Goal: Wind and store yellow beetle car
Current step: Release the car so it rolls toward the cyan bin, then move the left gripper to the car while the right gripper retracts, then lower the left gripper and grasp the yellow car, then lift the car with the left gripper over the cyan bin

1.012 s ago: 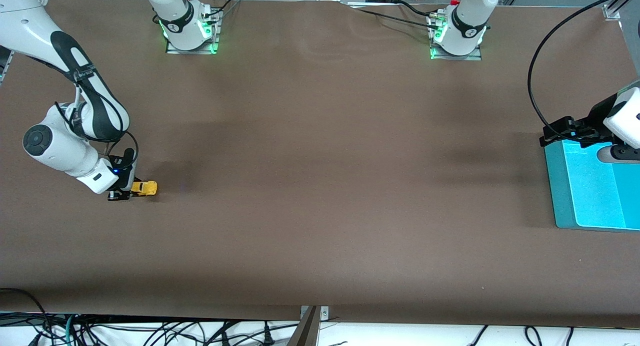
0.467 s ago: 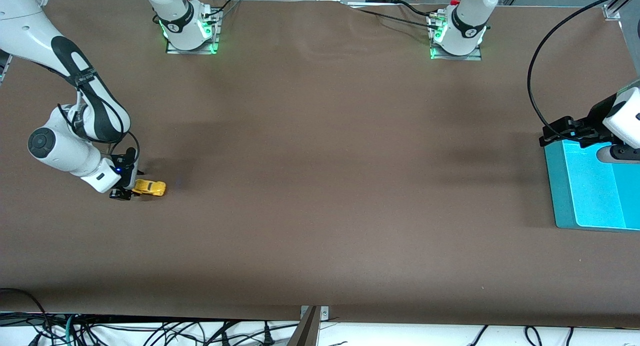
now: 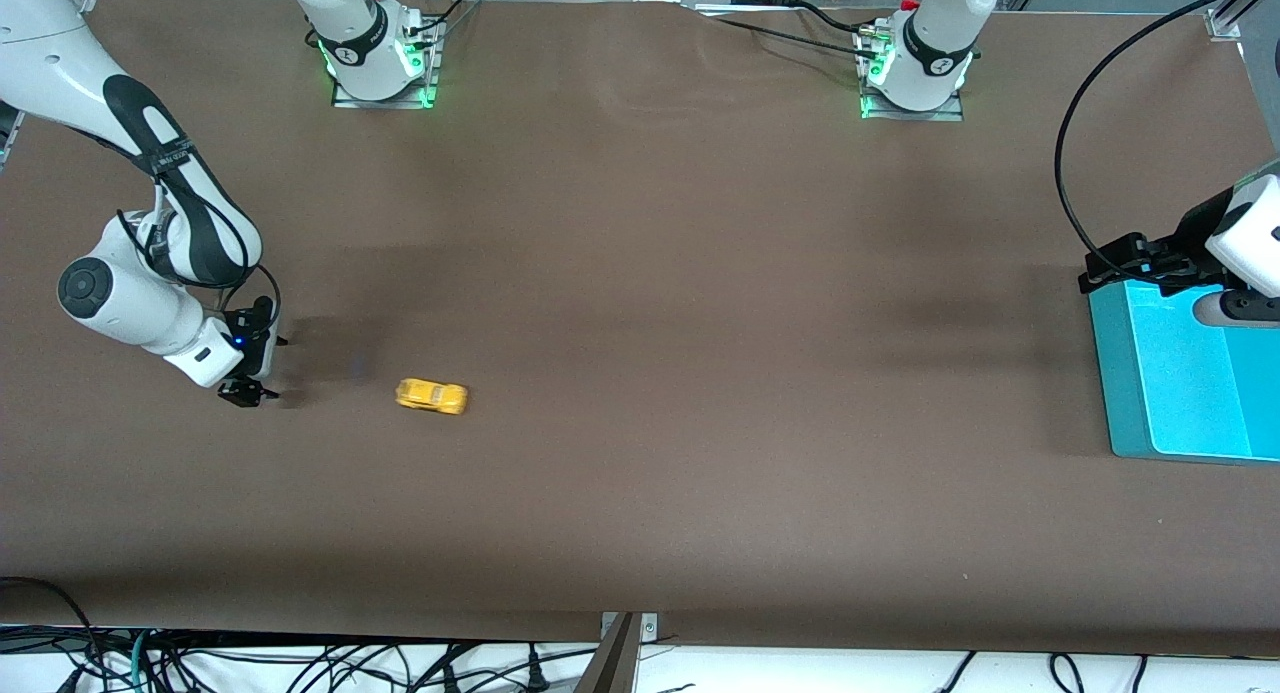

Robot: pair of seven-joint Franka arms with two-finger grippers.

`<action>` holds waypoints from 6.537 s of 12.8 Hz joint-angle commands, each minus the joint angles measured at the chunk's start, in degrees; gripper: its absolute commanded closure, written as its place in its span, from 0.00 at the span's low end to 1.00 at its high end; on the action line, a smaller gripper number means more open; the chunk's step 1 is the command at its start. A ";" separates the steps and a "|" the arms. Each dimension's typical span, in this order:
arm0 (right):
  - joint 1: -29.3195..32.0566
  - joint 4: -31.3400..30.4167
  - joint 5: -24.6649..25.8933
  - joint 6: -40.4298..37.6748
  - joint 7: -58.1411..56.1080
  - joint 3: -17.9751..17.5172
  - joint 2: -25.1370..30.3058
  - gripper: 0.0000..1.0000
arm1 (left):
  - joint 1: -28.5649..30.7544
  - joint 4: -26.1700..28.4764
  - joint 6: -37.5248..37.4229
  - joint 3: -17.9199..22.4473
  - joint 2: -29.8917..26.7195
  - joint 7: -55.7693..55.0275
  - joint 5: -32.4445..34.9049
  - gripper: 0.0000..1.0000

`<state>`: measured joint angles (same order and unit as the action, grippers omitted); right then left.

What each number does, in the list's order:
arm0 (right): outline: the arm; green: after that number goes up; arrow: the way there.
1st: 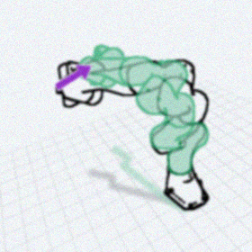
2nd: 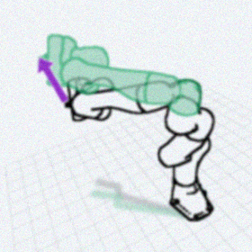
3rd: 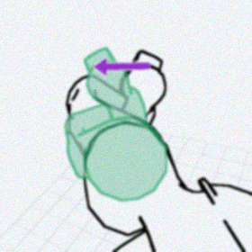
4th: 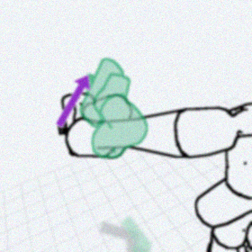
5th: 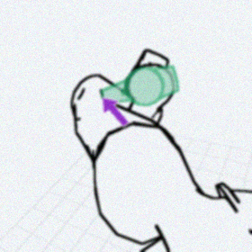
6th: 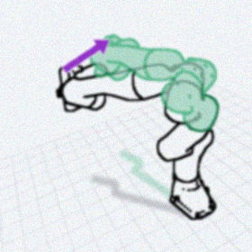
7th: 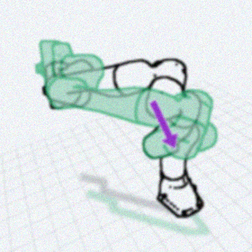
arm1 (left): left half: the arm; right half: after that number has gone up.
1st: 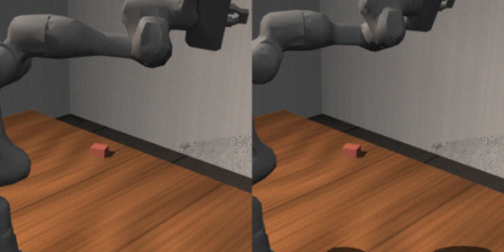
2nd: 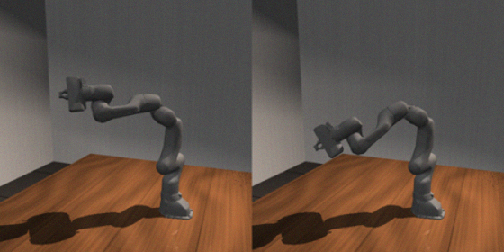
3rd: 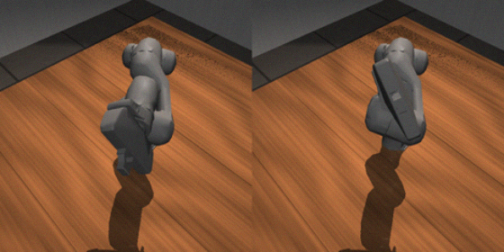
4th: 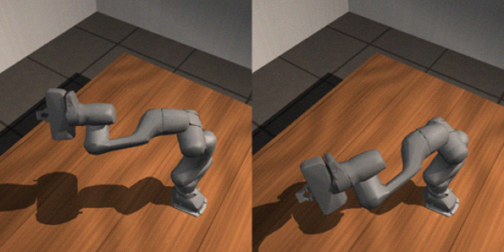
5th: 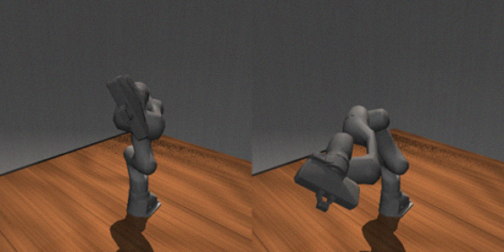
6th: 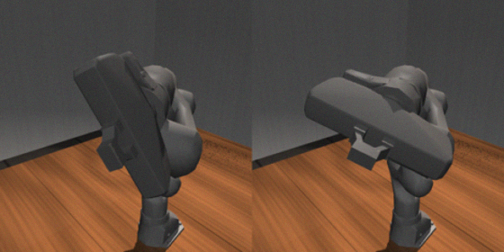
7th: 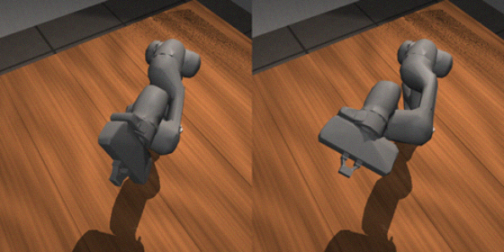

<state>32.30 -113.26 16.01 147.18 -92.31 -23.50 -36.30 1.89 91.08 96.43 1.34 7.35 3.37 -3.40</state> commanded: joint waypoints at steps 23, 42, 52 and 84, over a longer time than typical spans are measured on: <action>-9.18 6.03 -10.28 -24.49 48.96 -5.94 28.38 0.00 | 6.10 -1.52 4.00 0.59 16.10 73.89 2.26 0.00; -23.42 13.68 -17.05 -43.72 89.85 5.65 33.91 0.00 | 10.68 -13.55 40.76 2.35 42.47 104.83 1.56 0.00; -23.42 13.15 -17.41 -44.35 89.58 6.80 33.66 0.00 | 10.33 -19.97 40.86 2.70 47.66 100.87 1.29 0.00; -29.57 11.83 -16.97 -49.45 88.61 16.91 41.48 0.00 | 11.63 -20.69 9.48 7.36 32.73 104.88 -1.87 1.00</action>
<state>3.90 -100.49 -0.39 98.21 -3.16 -7.78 4.15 11.30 68.91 107.51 8.34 42.25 102.12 -4.11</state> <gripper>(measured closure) 0.000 0.511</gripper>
